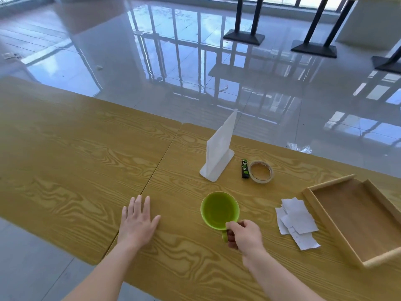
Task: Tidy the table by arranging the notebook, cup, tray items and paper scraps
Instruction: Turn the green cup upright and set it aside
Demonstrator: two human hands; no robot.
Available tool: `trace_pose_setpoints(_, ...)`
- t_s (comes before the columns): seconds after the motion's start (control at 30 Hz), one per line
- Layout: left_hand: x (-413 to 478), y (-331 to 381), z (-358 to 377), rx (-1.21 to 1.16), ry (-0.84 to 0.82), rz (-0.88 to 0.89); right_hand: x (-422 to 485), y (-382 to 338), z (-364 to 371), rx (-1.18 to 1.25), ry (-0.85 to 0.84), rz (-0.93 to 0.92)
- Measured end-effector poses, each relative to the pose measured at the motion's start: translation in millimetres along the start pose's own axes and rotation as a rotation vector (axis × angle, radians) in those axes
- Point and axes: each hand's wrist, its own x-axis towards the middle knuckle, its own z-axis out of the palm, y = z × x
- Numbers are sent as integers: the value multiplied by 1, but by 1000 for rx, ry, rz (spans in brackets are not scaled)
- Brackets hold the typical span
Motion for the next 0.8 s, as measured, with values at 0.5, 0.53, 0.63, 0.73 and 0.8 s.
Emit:
trace_pose_setpoints(0.5, 7, -71, 33, -21, 137, 201, -10, -9, 168, 54, -80, 43)
trace_pose_setpoints(0.53, 8, -71, 33, -37, 141, 209, -11, -9, 174, 60, -71, 44)
trace_pose_setpoints(0.63, 7, -71, 33, -77, 146, 226, -13, -8, 186, 82, -46, 48)
trace_pose_setpoints(0.73, 7, -73, 32, -82, 143, 223, -15, -7, 194, 108, -43, 66)
trace_pose_setpoints(0.8, 6, -73, 31, -78, 143, 220, -17, -5, 199, 121, -47, 77)
